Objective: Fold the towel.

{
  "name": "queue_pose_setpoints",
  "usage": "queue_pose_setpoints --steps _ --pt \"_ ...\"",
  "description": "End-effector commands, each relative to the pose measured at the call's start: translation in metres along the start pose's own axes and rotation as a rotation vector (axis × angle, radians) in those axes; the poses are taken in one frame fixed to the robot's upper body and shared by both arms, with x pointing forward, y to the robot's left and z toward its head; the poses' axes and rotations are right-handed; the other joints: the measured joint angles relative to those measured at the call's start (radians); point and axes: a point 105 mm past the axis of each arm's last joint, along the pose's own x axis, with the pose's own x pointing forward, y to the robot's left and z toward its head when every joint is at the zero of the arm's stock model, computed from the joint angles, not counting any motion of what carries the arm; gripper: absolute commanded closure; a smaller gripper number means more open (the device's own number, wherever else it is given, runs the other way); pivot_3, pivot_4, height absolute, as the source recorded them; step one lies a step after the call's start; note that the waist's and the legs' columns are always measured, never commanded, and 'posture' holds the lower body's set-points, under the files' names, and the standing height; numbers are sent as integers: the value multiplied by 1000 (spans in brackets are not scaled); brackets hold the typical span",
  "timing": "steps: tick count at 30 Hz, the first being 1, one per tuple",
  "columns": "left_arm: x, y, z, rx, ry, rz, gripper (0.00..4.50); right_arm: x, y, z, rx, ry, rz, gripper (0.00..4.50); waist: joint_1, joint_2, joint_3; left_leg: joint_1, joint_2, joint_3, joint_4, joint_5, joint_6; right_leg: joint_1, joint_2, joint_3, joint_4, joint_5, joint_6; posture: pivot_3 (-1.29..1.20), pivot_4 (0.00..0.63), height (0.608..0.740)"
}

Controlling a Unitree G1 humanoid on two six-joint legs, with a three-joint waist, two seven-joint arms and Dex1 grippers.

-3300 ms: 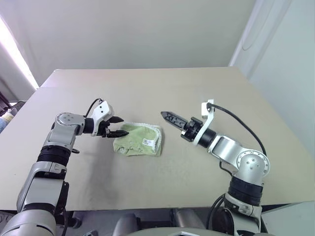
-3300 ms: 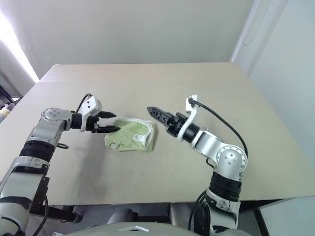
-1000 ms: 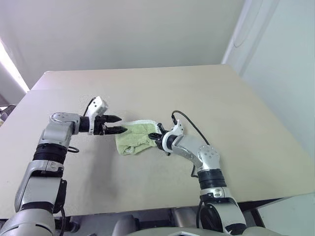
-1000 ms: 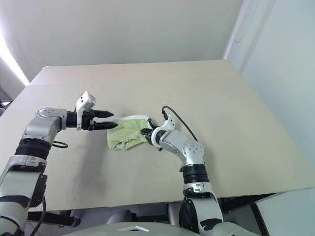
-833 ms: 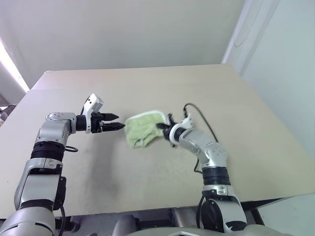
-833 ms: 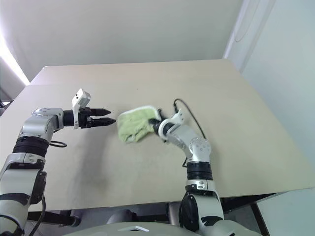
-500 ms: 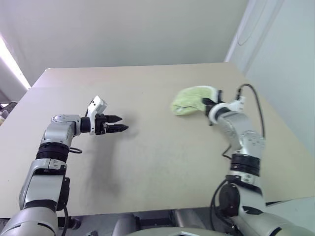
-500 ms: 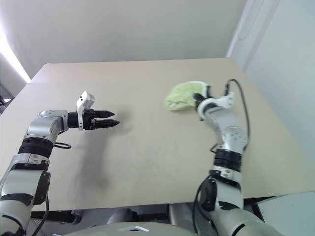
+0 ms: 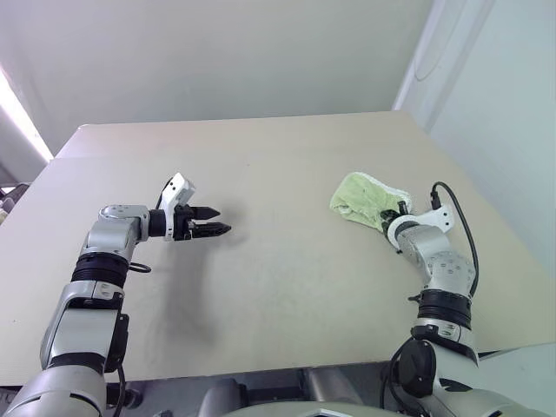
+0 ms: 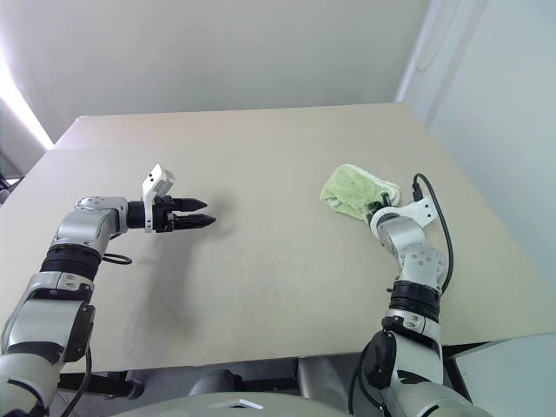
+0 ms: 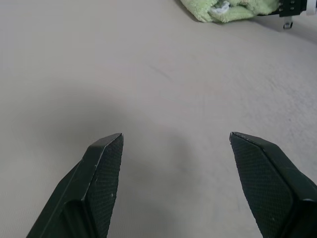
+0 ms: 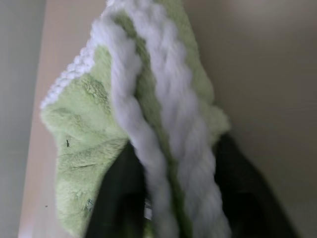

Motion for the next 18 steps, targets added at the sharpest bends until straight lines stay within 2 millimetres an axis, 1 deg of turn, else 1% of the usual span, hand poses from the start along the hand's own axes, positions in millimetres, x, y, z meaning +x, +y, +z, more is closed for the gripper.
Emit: queue_pose_setpoints --steps 1,5,7,9,14,16,17,18 --pt "-3 1 6 28 0 3 870 -1 -12 11 23 -31 -60 1474 3 0 0 0 0 0 0 0 0 0 0 0 0 0 0 0 0 712" --pt "-3 0 4 32 9 -1 870 -6 -12 22 11 -54 -64 107 17 -1 -1 0 0 0 0 0 0 0 0 0 0 0 0 0 0 712" --pt "-4 1 3 32 12 1 870 -14 -8 33 -41 -92 -53 49 27 -1 -1 0 0 -1 0 0 0 0 0 -1 0 0 0 0 0 712" --pt "-4 2 2 34 17 2 870 -25 -5 45 -151 -135 -76 49 37 -1 -1 -1 -1 -1 0 0 0 0 -1 -1 0 0 -1 0 0 712" --pt "-3 3 3 38 22 3 870 -43 17 46 -459 -175 -90 49 40 1 0 -2 -2 1 0 0 0 -3 -1 1 0 -2 -3 0 0 712" --pt "-3 4 4 40 17 3 870 -49 26 52 -550 -222 -83 49 35 1 0 -2 -2 1 0 0 0 -3 0 2 1 -2 -4 0 0 712" --pt "-2 4 5 38 13 4 870 -51 29 53 -571 -234 -73 49 35 1 0 -1 -2 1 0 0 0 -3 0 2 1 -2 -4 0 0 712" --pt "-2 4 7 37 7 1 870 -53 41 53 -614 -237 0 49 35 1 0 -1 -2 1 0 0 0 -2 0 2 1 -2 -4 0 0 712"
